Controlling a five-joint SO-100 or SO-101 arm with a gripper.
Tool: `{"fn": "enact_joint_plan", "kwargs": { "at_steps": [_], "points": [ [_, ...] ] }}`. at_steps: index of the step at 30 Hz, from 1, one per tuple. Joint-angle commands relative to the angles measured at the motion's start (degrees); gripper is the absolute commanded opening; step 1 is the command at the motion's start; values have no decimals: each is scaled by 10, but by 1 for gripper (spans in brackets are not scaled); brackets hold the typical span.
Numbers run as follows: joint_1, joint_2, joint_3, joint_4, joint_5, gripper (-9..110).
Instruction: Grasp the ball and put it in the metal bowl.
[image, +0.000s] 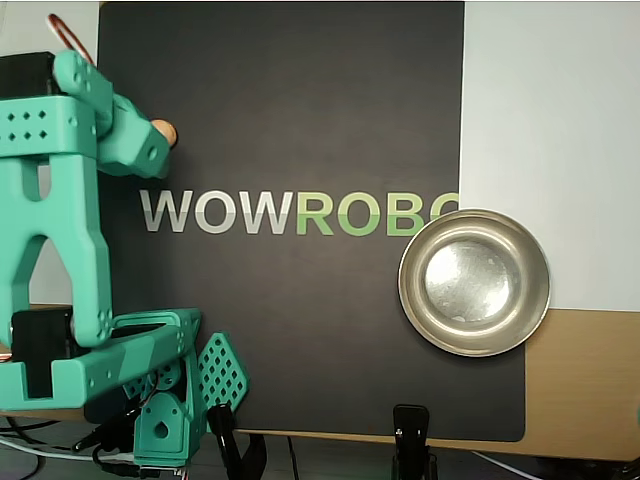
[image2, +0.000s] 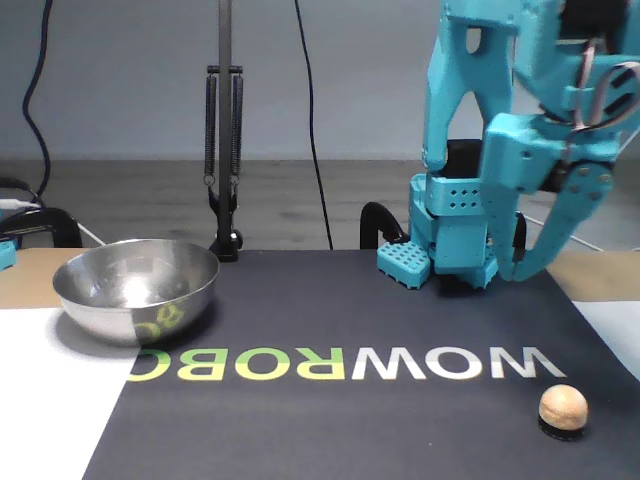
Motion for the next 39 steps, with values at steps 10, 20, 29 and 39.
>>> {"fn": "enact_joint_plan", "kwargs": {
  "at_steps": [10, 20, 29, 39],
  "points": [
    [-3, 2, -24, 4, -227, 0],
    [-3, 2, -24, -10, -294, 0],
    [-3, 1, -22, -25, -291, 0],
    [0, 1, -18, -46, -290, 0]
  ]
}}
